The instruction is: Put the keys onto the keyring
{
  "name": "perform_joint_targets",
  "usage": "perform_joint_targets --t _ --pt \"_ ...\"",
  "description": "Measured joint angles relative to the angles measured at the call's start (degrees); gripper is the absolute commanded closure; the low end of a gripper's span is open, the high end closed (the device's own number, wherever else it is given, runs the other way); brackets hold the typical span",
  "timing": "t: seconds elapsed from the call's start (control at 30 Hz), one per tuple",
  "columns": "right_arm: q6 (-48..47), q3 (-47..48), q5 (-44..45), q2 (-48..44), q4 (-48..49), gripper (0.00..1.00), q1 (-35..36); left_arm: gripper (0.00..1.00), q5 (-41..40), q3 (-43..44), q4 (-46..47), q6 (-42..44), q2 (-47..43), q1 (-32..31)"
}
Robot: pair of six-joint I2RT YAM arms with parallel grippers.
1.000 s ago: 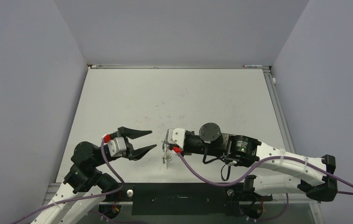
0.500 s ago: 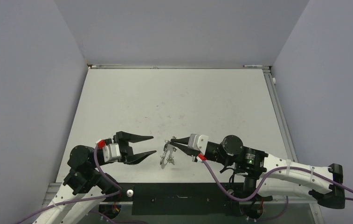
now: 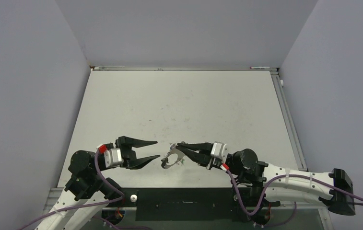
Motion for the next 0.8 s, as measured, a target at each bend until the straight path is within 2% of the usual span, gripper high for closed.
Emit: perform_joint_targets --t 0.23,0.37,0.5,0.8 --pt "1.64 -5.53 -0.44 1.18 14.95 0.95 0.02 0.6 -0.09 0.0 -0.02 0.02 -0.17 0.04" --pt "2.32 -5.62 -0.7 1.68 18.1 0.95 0.0 0.63 -0.5 0.0 -0.04 0.09 -0.61 0.04" --pt "2.51 -5.62 -1.01 0.68 17.73 0.95 0.02 0.63 -1.44 0.0 -0.35 0.31 -0.66 0.04" --pt "3.19 -4.09 -1.42 -2.89 8.79 0.95 0.0 0.62 -2.1 0.0 -0.92 0.33 -0.66 0.04"
